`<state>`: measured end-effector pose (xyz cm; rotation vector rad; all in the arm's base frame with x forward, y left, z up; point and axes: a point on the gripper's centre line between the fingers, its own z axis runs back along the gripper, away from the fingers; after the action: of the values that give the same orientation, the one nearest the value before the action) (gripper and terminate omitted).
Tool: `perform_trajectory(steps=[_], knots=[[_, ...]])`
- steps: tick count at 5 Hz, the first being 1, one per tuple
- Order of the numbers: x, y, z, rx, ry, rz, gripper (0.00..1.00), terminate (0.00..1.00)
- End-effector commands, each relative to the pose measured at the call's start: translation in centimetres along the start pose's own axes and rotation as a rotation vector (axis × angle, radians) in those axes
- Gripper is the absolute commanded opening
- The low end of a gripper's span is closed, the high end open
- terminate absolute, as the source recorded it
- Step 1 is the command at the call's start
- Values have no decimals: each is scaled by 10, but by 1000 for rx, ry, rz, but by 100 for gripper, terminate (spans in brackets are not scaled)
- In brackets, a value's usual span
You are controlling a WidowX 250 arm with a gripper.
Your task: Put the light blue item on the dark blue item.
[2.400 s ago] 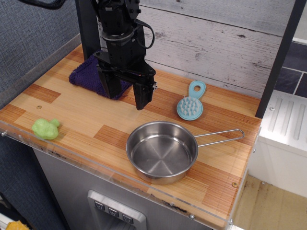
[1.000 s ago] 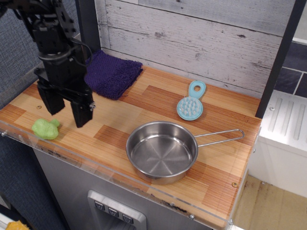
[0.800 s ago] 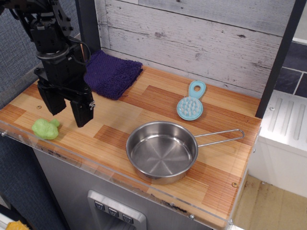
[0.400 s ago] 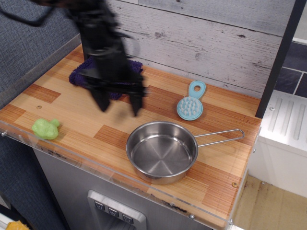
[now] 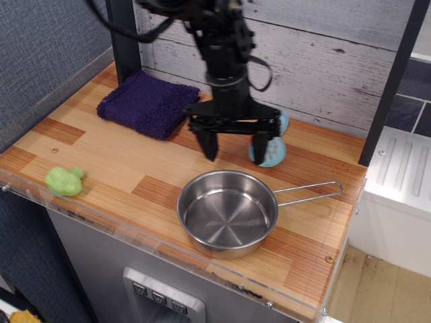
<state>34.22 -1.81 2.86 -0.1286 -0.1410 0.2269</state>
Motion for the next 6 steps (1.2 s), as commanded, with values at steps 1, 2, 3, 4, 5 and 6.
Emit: perform_trajectory(steps=[1,2,3,4,5,6], knots=[[21,-17,24,-51,-66,17,100,0],[27,-24,12,-42,-62,14,100,0],[25,-27,-9,-12,-52,25,100,0],[22,-28,-26,25,-50,20,100,0],[19,-28,-39,49,-45,3,0,0],[17,-31,-34,56,-60,-14,0,0]])
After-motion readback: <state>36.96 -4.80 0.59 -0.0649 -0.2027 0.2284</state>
